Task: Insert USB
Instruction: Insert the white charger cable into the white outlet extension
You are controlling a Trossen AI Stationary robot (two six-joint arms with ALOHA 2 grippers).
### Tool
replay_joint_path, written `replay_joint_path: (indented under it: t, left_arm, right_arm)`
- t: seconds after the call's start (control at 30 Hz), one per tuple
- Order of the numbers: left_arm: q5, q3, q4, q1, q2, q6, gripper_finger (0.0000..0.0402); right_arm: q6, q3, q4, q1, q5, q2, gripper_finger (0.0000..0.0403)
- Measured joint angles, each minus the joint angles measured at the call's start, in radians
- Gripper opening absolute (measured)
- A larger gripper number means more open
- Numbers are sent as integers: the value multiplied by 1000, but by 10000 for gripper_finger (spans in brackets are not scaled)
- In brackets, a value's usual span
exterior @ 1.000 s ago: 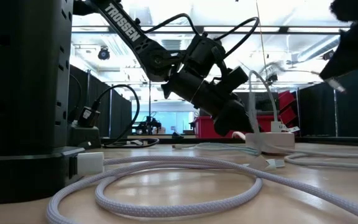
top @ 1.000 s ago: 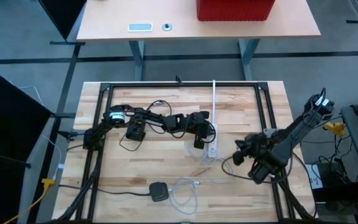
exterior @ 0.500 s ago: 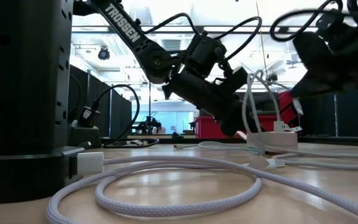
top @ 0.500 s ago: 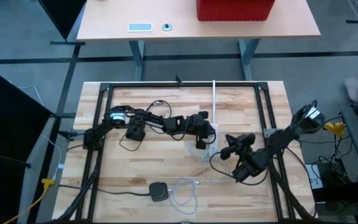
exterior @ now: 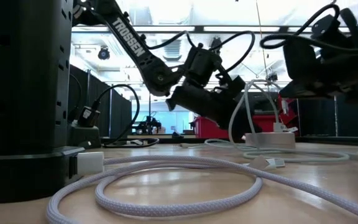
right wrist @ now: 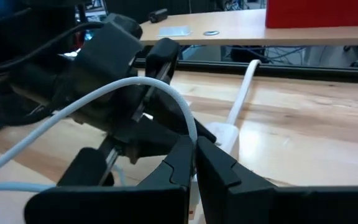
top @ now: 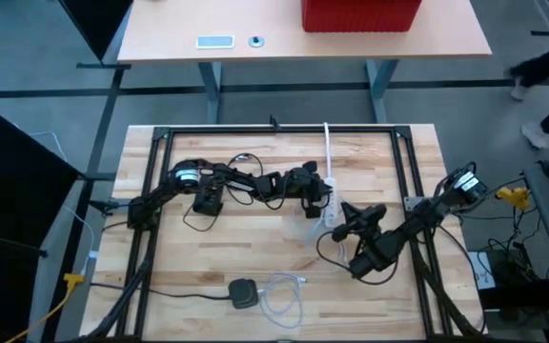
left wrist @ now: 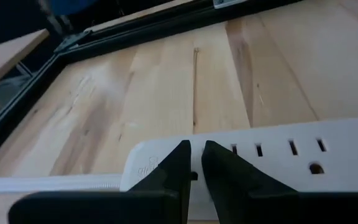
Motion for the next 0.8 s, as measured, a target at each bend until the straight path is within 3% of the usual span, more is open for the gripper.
replay_joint_path:
  t: [0.4, 0.7, 0.8]
  left_arm:
    - [7, 20, 3, -4, 2, 238, 41]
    - [8, 20, -7, -13, -8, 244, 41]
    - [0, 18, -27, -14, -28, 234, 41]
  right_arm:
    - [2, -6, 34, -44, -5, -14, 0]
    - [-234, -6, -62, -74, -131, -235, 0]
    - [-311, -6, -59, -72, -126, -304, 0]
